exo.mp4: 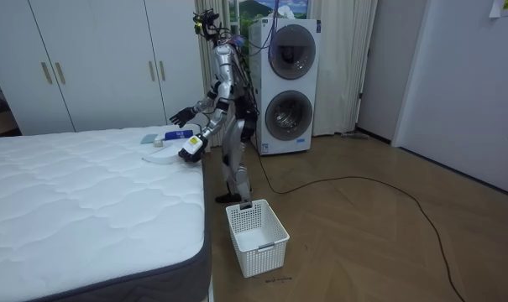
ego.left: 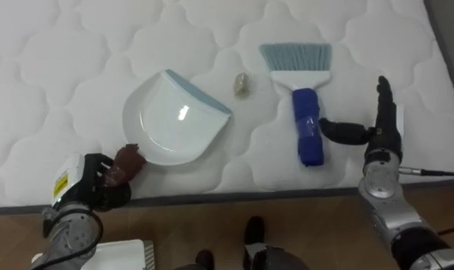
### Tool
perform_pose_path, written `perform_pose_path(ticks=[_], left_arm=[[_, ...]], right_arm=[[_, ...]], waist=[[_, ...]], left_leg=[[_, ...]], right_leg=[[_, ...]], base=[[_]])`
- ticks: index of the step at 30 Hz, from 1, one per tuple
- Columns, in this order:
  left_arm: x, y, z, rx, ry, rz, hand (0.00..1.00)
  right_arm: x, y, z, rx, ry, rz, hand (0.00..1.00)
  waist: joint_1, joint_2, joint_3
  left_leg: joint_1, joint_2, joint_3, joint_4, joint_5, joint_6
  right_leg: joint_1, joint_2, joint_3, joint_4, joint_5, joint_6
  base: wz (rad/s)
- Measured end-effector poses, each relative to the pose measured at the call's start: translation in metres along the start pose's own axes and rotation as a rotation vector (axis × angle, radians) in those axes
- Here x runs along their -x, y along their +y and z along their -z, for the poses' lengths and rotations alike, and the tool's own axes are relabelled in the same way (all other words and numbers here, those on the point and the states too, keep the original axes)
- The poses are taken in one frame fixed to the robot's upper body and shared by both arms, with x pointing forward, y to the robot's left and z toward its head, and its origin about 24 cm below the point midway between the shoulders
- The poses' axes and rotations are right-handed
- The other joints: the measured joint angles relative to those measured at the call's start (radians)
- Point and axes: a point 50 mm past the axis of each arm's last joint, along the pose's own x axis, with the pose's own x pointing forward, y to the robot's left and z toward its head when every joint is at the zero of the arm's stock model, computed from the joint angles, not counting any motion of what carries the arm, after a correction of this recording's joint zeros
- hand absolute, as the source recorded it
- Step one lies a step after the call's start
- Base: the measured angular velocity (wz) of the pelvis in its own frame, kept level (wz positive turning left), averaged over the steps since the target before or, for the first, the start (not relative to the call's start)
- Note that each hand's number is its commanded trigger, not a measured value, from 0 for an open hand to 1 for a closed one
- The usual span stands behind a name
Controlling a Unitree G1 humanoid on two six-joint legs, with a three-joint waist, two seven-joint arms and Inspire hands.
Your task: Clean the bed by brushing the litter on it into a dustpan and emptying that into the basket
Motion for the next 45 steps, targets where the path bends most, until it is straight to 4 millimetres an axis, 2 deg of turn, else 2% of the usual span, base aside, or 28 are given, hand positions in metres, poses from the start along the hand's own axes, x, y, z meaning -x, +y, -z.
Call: perform_pose_path(ticks=[3,8,14,20,23,28,30,45], left_arm=[[-0.001,0.0,-0.001,-0.002,-0.004,0.007,1.0],[-0.001,0.0,-0.001,-0.002,-0.004,0.009,1.0],[-0.001,-0.004,-0.003,-0.001,0.005,0.022,1.0],[0.003,-0.017,-0.007,0.019,0.013,0.05,1.0],[0.005,-0.019,-0.006,0.01,0.017,0.052,1.0],[0.008,-0.026,-0.004,-0.017,0.022,0.082,1.0],[0.01,-0.028,-0.005,-0.016,0.017,0.087,1.0],[0.013,-0.033,-0.005,-0.065,0.002,0.106,1.0]], right_arm=[[-0.001,0.0,0.002,0.006,0.016,-0.014,0.0],[-0.001,0.001,0.006,0.011,0.037,-0.031,0.0],[0.002,0.008,0.011,0.006,0.063,-0.069,0.0],[0.002,0.008,0.011,-0.025,0.076,-0.047,0.0],[0.001,0.012,0.002,-0.052,0.047,-0.037,0.0],[-0.008,0.024,-0.027,-0.106,-0.036,-0.055,0.0],[-0.009,0.027,-0.031,-0.114,-0.045,-0.06,0.0],[-0.008,0.031,-0.032,-0.119,-0.046,-0.085,0.0]], waist=[[-0.004,0.008,0.0048],[-0.001,0.012,0.0058],[-0.001,0.025,0.004],[0.021,0.033,-0.0013],[0.022,0.033,-0.0012],[0.024,0.033,-0.0012],[0.024,0.033,-0.0013],[0.025,0.036,-0.0029]], left_leg=[[-0.001,-0.001,0.0,-0.004,0.0,0.001],[-0.002,0.0,0.001,-0.008,0.0,0.001],[-0.004,-0.001,0.001,-0.012,0.001,0.002],[0.007,-0.001,0.011,-0.017,0.003,0.004],[0.012,-0.001,0.021,-0.018,0.004,0.005],[0.016,-0.004,0.027,-0.02,0.008,0.005],[0.018,-0.005,0.027,-0.02,0.009,0.005],[0.022,-0.013,0.026,-0.022,0.013,0.011]], right_leg=[[-0.001,-0.002,-0.002,-0.001,-0.003,0.004],[-0.003,-0.006,-0.014,0.001,-0.004,0.001],[-0.003,-0.008,-0.016,0.002,-0.005,0.0],[-0.002,-0.009,-0.015,0.004,-0.004,0.0],[-0.002,-0.01,-0.007,0.011,-0.005,-0.001],[-0.001,-0.013,0.0,0.018,-0.007,-0.001],[0.001,-0.014,0.0,0.018,-0.007,-0.001],[0.001,-0.022,-0.001,0.018,-0.002,0.003]], base=[[0.04],[0.0],[0.0],[-0.02],[-0.06],[-0.01],[0.0],[0.0]])
